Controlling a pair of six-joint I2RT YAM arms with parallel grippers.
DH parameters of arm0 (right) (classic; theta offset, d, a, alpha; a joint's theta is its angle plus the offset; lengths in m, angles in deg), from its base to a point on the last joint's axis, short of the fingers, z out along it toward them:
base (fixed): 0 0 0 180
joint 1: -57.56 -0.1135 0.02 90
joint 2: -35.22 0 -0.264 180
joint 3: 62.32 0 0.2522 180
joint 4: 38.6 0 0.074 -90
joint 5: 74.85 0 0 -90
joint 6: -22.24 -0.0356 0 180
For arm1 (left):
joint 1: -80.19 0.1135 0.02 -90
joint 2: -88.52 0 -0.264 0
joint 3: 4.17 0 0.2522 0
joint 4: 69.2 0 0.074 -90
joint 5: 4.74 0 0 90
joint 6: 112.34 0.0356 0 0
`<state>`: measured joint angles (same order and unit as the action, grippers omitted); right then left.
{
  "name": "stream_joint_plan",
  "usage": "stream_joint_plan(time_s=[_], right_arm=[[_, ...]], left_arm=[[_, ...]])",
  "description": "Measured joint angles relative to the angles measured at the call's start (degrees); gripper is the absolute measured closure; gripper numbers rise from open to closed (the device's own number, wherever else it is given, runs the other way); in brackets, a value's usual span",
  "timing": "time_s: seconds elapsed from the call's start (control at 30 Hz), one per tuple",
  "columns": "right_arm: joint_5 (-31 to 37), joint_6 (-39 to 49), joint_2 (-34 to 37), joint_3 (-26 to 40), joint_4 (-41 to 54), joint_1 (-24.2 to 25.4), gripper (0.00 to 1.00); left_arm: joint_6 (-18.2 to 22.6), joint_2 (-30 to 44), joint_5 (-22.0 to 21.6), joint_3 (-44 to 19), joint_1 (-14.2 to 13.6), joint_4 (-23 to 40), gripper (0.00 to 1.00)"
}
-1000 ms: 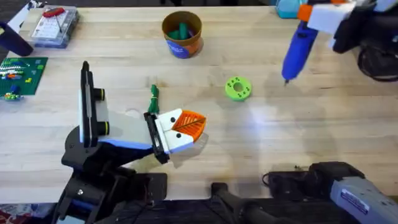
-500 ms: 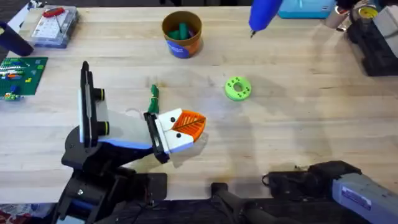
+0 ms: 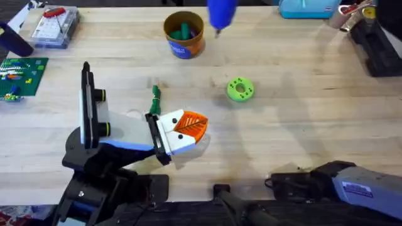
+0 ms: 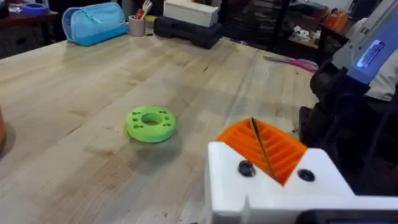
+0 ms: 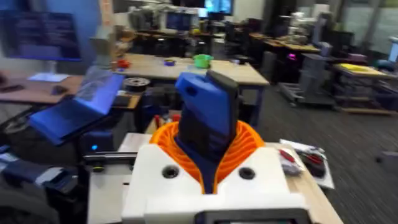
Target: Pick up the gripper from the table and insert it into the empty holder that is missing its gripper. Then pick up a screw, insert it into the mounting hole, and use the screwdriver to tighten it. Finally, clean up the table by picking up the vegetable and placing it into the bucket.
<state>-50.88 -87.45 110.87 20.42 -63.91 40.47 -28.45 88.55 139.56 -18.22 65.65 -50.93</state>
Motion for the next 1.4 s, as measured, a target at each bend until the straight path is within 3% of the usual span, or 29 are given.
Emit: stream_joint_plan(time_s=[0.27, 0.47, 0.97, 1.27, 1.4], right_arm=[[-1.82, -2.54, 0.22, 0.45, -5.33, -9.80, 0.952], [-2.46, -2.85, 0.22, 0.45, -5.33, -13.55, 0.952], [-3.54, -0.92, 0.22, -4.72, -8.96, -18.64, 0.952], [-3.80, -4.02, 0.22, -12.22, -21.90, -19.66, 0.951], [-3.95, -4.51, 0.22, -15.48, -23.53, -19.66, 0.952]], left_arm=[[0.00, 0.00, -0.11, 0.00, 0.02, -0.02, 0.985], [0.00, 0.00, -0.11, 0.02, 0.02, 0.00, 0.985], [0.00, 0.00, -0.11, 0.00, 0.02, 0.00, 0.985], [0.00, 0.00, -0.11, 0.00, 0.00, 0.00, 0.985], [0.00, 0.00, -0.11, 0.00, 0.00, 0.00, 0.985]])
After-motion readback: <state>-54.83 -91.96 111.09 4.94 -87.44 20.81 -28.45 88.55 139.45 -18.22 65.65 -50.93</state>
